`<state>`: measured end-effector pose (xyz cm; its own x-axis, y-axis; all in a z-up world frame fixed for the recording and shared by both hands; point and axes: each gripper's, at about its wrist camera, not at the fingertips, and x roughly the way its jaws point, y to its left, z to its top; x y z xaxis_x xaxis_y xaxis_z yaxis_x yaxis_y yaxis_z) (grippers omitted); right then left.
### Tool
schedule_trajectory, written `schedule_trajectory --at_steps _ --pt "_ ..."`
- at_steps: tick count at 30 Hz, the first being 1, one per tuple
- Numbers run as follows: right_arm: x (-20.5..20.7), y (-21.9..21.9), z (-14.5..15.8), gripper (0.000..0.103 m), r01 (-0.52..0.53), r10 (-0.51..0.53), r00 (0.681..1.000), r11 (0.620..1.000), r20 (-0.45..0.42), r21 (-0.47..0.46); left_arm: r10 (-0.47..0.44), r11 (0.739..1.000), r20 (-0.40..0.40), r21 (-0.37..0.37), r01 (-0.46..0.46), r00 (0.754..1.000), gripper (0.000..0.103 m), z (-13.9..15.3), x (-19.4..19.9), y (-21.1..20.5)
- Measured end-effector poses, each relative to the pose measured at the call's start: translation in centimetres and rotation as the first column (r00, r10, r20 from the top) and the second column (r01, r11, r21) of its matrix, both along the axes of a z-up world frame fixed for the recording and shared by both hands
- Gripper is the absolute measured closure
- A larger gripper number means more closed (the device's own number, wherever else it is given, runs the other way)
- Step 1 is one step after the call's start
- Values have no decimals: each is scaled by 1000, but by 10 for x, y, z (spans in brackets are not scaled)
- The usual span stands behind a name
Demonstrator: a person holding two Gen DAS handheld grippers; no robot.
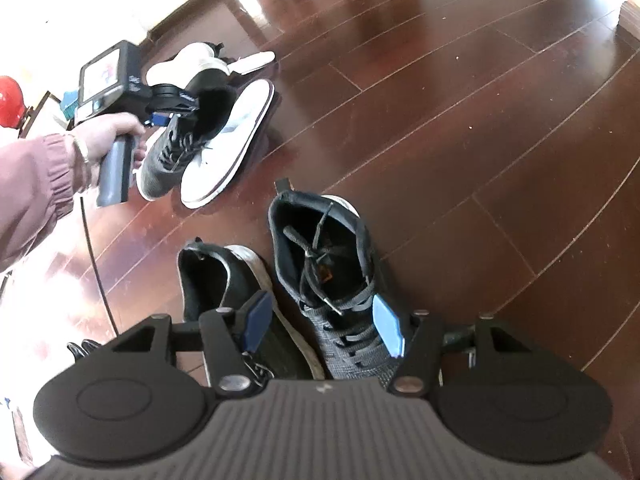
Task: Organize scattered shoes
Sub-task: 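Lift the black-and-white sneaker with the left tool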
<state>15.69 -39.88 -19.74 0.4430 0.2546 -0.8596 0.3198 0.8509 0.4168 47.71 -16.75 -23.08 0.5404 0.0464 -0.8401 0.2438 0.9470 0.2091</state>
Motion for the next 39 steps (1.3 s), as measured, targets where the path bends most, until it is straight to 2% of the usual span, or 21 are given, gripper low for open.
schedule_trajectory --at_steps 6,15,18,23,32,39 --pt "-8 2 -1 43 -18 18 1000 1000 -3 14 86 994 -24 -64 -88 996 63 20 1 21" --pt "-21 -2 7 43 -30 30 1000 999 9 28 171 980 -67 -93 -177 983 80 52 -14 55" --pt "-26 -4 10 43 -34 34 999 999 13 32 197 973 -86 -108 -206 977 82 62 -23 69" --pt "-32 -2 12 43 -43 43 999 998 15 41 237 958 -70 -151 -245 969 83 82 -30 85" --pt "-54 -12 28 43 -38 36 999 998 39 46 162 956 -56 -241 -171 985 83 130 -67 63" --pt "-84 -38 50 43 -2 0 999 1000 53 24 65 926 -106 -363 -99 992 83 157 -110 8"
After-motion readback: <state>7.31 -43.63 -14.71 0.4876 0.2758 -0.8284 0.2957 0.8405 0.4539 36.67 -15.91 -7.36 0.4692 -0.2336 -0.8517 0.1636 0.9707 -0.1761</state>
